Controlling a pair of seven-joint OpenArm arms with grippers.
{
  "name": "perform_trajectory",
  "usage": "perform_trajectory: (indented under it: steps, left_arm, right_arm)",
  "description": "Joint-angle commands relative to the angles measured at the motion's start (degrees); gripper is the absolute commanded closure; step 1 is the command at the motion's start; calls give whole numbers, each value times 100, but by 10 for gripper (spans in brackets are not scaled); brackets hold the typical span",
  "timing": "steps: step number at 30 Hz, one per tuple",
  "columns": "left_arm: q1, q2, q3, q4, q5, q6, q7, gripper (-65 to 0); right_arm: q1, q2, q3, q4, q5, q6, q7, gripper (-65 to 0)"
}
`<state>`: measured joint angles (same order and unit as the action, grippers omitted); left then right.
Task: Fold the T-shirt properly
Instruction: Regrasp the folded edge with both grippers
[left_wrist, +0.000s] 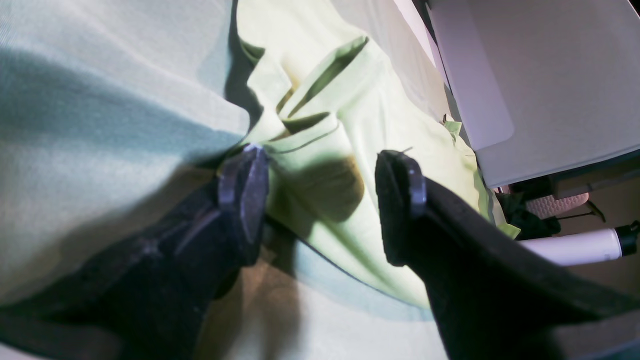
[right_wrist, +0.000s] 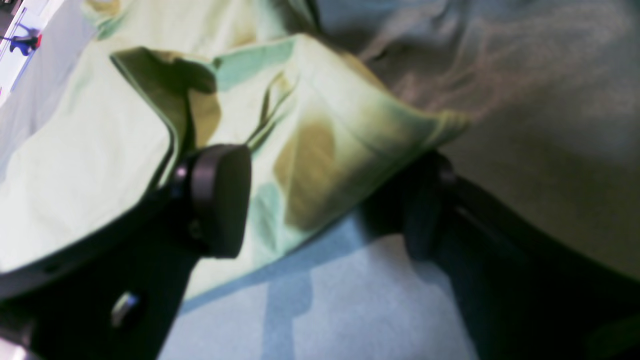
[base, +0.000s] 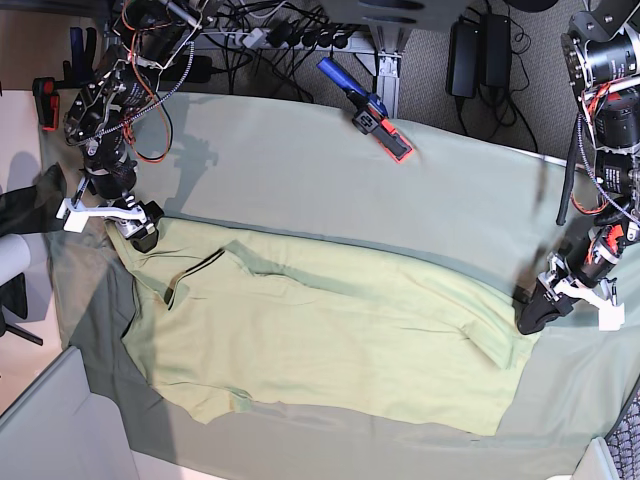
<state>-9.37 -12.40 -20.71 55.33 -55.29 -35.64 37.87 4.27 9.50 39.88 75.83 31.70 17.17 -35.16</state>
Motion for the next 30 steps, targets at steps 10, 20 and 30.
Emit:
perform_trajectory:
  steps: [10,20,30]
  left_arm:
    - [44,33,22,96,155,216,354,-368]
    - [11,35,24,247,343,223,348,-305]
    - [-63,15,22,247,627,-120,354,0]
  right_arm:
    - [164,81,11,94,323,177,83,-442]
    - [299,79,11,94,326,216,83,-278]
    - [295,79,11,94,323,216,55,0]
